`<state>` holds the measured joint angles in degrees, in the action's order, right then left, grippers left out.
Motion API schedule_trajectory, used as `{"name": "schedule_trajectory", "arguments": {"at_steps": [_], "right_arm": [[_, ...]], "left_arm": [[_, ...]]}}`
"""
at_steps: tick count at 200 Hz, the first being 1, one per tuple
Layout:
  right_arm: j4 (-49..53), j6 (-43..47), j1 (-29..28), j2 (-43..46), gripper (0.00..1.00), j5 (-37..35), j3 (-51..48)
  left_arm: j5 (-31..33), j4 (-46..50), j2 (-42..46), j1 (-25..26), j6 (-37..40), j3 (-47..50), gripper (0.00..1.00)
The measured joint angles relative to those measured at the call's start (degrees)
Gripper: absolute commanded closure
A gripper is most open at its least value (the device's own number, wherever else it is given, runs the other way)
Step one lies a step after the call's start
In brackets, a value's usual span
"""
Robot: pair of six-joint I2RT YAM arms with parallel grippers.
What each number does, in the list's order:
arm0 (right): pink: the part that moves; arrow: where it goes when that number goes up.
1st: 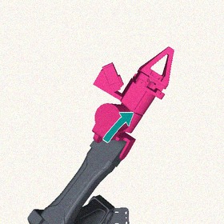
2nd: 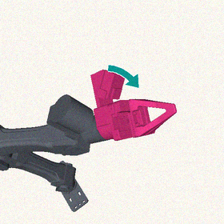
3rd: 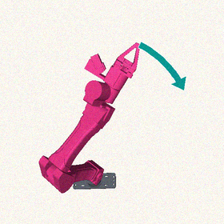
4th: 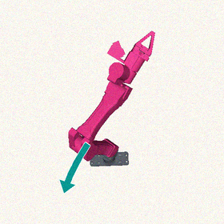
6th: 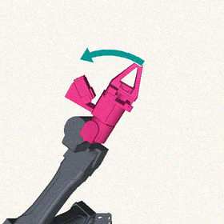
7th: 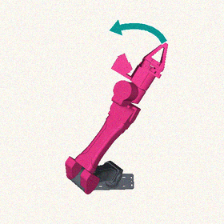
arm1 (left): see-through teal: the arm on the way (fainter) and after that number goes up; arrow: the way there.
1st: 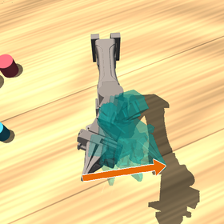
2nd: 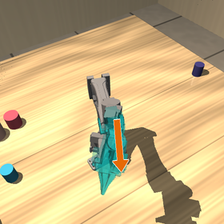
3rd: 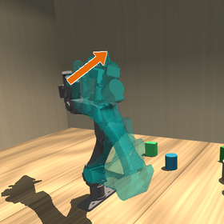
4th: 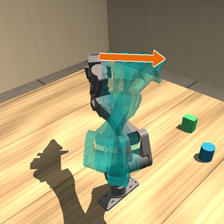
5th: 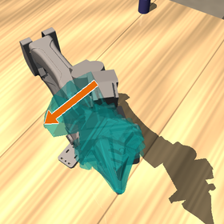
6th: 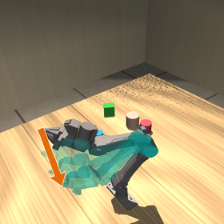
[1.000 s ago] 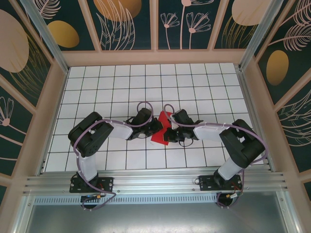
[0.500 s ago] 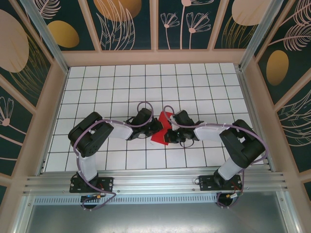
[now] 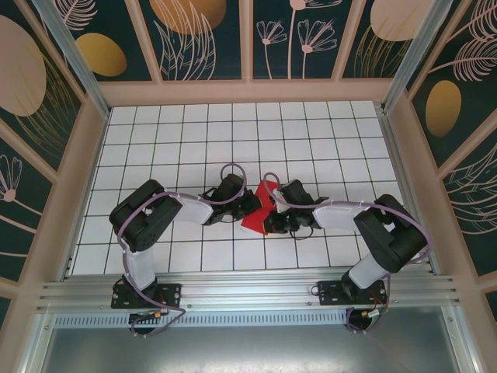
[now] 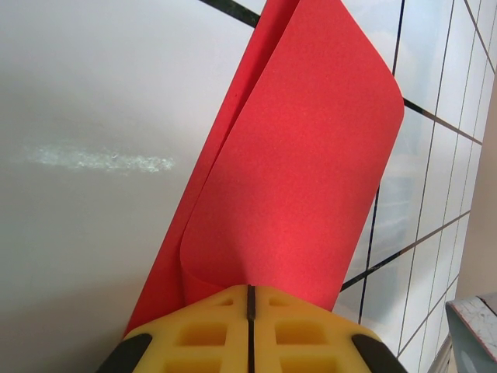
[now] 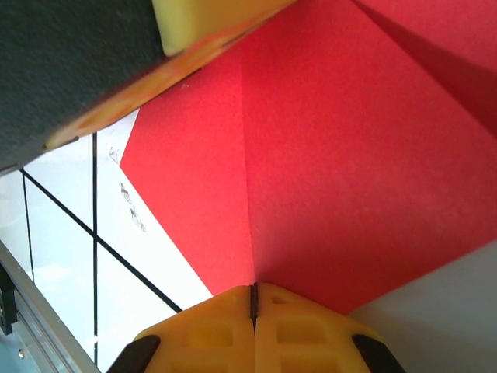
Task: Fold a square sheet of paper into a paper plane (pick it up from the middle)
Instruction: Fold the triangle a second time at the center of the table.
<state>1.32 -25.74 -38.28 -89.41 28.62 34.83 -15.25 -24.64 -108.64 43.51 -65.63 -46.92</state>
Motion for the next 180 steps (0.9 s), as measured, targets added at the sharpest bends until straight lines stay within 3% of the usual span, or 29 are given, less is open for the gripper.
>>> {"name": "schedule_trajectory", "arguments": {"at_steps": [138,180], "right_arm": [[0.7,1.25,-0.07,3.65,0.93,1.33,-3.76],[7.5,1.01,-0.46,8.02,0.93,0.96,-4.35]], "left_arm": [[-0.44,0.2,0.0,0.04,0.04,0.0,0.92],[-0.48,0.17,0.0,0.04,0.28,0.0,0.92]]}}
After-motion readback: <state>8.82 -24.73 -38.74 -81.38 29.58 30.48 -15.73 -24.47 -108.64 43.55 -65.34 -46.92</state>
